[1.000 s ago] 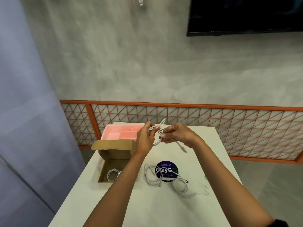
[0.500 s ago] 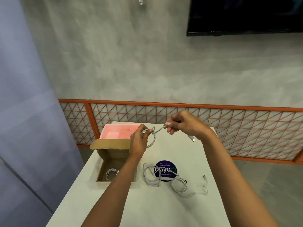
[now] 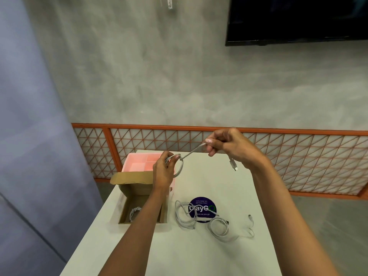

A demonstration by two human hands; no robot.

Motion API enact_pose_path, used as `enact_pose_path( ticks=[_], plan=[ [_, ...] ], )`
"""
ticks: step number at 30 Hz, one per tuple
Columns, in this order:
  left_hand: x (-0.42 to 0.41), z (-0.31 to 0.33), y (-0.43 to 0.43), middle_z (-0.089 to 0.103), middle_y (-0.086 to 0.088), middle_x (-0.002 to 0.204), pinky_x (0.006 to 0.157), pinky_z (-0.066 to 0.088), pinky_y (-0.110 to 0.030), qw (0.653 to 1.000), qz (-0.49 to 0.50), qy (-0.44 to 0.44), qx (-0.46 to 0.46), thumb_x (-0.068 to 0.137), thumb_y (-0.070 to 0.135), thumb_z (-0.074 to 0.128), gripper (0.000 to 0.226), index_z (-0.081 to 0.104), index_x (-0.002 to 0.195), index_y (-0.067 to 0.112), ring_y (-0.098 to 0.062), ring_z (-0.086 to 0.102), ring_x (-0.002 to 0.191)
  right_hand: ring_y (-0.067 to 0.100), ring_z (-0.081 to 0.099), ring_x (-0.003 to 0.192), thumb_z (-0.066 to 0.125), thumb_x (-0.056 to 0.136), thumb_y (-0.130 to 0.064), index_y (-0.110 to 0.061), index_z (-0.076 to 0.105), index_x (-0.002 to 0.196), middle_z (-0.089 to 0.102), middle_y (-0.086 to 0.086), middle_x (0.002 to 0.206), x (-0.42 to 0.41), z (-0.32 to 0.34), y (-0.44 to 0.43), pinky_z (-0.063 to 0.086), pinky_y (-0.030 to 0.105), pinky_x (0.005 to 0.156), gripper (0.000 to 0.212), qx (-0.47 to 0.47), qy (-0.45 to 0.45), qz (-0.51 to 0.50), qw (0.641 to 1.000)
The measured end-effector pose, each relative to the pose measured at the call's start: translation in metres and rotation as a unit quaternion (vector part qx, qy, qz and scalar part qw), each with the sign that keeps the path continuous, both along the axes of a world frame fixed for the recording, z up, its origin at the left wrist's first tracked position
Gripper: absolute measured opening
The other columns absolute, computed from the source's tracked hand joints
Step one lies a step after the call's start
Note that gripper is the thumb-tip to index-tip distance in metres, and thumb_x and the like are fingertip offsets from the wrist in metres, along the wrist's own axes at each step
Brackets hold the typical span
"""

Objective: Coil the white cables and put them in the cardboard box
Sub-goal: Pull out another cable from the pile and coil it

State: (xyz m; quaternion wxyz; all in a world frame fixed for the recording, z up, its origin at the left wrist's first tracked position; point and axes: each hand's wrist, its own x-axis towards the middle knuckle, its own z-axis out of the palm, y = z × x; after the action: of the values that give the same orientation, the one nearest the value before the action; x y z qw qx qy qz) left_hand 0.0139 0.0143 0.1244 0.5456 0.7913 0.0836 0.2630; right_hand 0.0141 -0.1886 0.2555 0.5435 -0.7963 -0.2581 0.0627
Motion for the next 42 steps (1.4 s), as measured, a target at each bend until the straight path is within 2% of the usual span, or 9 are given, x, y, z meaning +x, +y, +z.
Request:
enact_pose_path(
  ticks=[5,10,14,18,24,28,32,37,42],
  plan=[
    [-0.011,0.005,0.001,0.057,-0.022,0.09,0.061,0.046,-0.037,0.989,-0.103,-0.011,-0.109,0.091,0.032,0.058,0.019,0.057,0.092,0.013,-0.025,0.049,0.076,0.007,0.063,0.068,0.052,0.096,-0.011,-0.002,0.065,0.091,0.066,0.003,0.075,0.011,0.005,-0.016,0.05,0.012,0.072,0.016,0.013,-0.009,-0.053,0.998],
    [-0.017,0.013,-0.002,0.059,-0.012,0.083,0.061,0.038,-0.035,0.975,-0.147,-0.004,-0.168,0.069,0.034,0.075,0.035,0.058,0.09,0.012,-0.024,0.047,0.076,-0.012,0.06,0.072,0.055,0.094,-0.017,-0.014,0.067,0.078,0.068,-0.003,0.077,0.017,-0.002,-0.029,0.041,0.008,0.073,0.021,-0.016,-0.033,-0.076,0.996],
    [-0.018,0.016,-0.005,0.054,-0.007,0.075,0.049,0.032,-0.026,0.968,-0.122,-0.02,-0.218,0.066,0.036,0.075,0.036,0.059,0.087,0.012,-0.023,0.038,0.067,-0.001,0.056,0.051,0.065,0.087,-0.015,-0.013,0.072,0.084,0.063,-0.011,0.06,0.018,-0.012,-0.038,0.042,0.012,0.053,0.008,-0.059,-0.038,-0.07,0.995],
    [-0.019,0.016,-0.006,0.06,-0.011,0.085,0.056,0.037,-0.031,0.963,-0.109,-0.024,-0.246,0.065,0.036,0.075,0.039,0.06,0.089,0.01,-0.027,0.047,0.078,0.01,0.06,0.073,0.067,0.086,-0.016,-0.015,0.071,0.083,0.068,0.0,0.077,0.031,-0.038,-0.035,0.046,0.018,0.066,0.005,-0.119,-0.062,-0.08,0.988],
    [-0.016,0.019,-0.02,0.052,-0.01,0.078,0.053,0.035,-0.028,0.962,-0.118,-0.016,-0.244,0.079,0.019,0.074,0.02,0.058,0.086,0.01,-0.023,0.039,0.071,0.011,0.066,0.062,0.056,0.093,-0.003,-0.001,0.065,0.09,0.064,0.011,0.074,0.036,-0.085,-0.001,0.056,0.016,0.063,0.009,0.142,0.003,-0.188,0.972],
    [-0.015,0.022,-0.027,0.056,0.007,0.064,0.043,0.031,-0.018,0.958,-0.131,-0.008,-0.255,0.078,0.017,0.075,0.021,0.055,0.081,0.014,-0.008,0.04,0.056,0.01,0.069,0.066,0.056,0.093,-0.007,-0.003,0.065,0.093,0.068,0.016,0.082,0.031,-0.101,0.019,0.056,0.018,0.066,0.01,0.244,0.052,-0.233,0.94],
    [-0.014,0.021,-0.029,0.061,0.006,0.069,0.045,0.033,-0.018,0.957,-0.136,0.002,-0.257,0.078,0.016,0.076,0.021,0.055,0.08,0.015,-0.007,0.047,0.06,0.022,0.071,0.079,0.055,0.094,-0.007,-0.001,0.063,0.092,0.066,0.022,0.092,0.031,-0.106,0.031,0.058,0.02,0.069,0.01,0.302,0.073,-0.238,0.92],
    [-0.015,0.018,-0.032,0.062,0.009,0.068,0.045,0.033,-0.019,0.955,-0.146,0.008,-0.257,0.078,0.014,0.075,0.022,0.054,0.082,0.013,-0.005,0.05,0.06,0.024,0.07,0.083,0.055,0.094,-0.008,-0.003,0.064,0.091,0.066,0.007,0.081,0.031,-0.099,0.04,0.058,0.017,0.067,0.011,0.302,0.036,-0.298,0.905],
    [-0.013,0.017,-0.036,0.064,0.008,0.066,0.047,0.036,-0.021,0.955,-0.146,0.006,-0.258,0.079,0.014,0.075,0.022,0.054,0.084,0.011,-0.007,0.056,0.062,0.018,0.071,0.074,0.055,0.095,-0.01,-0.002,0.062,0.092,0.066,0.008,0.08,0.028,-0.098,0.049,0.054,0.015,0.066,0.012,0.311,0.053,-0.312,0.896]
  ],
)
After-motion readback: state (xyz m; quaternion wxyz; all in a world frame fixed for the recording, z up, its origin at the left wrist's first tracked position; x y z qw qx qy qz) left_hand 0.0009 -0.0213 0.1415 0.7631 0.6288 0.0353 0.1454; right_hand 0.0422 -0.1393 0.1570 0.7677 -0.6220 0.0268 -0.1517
